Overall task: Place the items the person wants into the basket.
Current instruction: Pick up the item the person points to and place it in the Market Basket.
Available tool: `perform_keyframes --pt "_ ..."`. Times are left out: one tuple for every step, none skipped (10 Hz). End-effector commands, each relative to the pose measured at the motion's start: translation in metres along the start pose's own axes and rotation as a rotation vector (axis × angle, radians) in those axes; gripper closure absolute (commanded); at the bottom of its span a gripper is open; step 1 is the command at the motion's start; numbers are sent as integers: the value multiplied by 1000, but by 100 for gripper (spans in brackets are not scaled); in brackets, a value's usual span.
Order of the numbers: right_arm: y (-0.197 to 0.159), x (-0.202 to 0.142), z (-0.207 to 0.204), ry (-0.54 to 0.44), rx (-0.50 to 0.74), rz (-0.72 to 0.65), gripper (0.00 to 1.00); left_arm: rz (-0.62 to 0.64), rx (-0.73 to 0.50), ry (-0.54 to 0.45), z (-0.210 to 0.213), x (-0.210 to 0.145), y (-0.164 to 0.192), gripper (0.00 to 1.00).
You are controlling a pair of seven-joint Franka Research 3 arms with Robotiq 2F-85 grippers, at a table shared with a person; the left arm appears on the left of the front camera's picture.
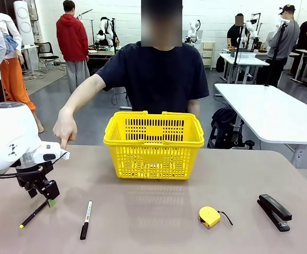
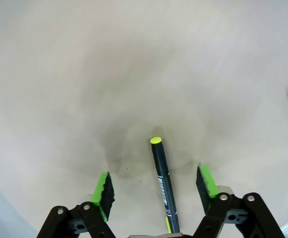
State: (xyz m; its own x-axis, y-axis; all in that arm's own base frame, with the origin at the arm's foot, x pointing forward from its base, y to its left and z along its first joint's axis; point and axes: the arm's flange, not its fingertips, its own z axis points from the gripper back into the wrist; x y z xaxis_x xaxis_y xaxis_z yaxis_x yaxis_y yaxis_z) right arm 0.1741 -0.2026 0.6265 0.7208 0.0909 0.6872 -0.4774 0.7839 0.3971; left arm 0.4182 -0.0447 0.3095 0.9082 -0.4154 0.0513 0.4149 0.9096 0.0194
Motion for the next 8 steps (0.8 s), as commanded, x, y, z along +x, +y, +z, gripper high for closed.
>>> perform_keyframes --pt "-1 -1 -1 -7 21 12 0 -21 -9 -7 -18 -66 -22 100" --pt "-1 -1 -1 -7 21 12 0 -21 -8 -2 -19 -66 -22 100" --pt "-1 -1 -1 -7 21 12 0 -25 -7 -1 -19 -66 -22 100" --pt "-1 -1 -1 -7 21 12 0 -27 -6 1 -17 -65 -22 82" --pt "-1 -1 -1 -7 21 12 0 -23 -8 0 -18 -66 -23 91" --pt "-1 -1 -1 -7 21 12 0 -22 -9 3 -18 -65 -24 100" --pt "-1 -1 -1 -7 21 12 0 -24 -10 7 -17 -64 -22 100" --pt "-1 -1 -1 -7 21 12 0 -24 -11 7 -17 -64 -23 100"
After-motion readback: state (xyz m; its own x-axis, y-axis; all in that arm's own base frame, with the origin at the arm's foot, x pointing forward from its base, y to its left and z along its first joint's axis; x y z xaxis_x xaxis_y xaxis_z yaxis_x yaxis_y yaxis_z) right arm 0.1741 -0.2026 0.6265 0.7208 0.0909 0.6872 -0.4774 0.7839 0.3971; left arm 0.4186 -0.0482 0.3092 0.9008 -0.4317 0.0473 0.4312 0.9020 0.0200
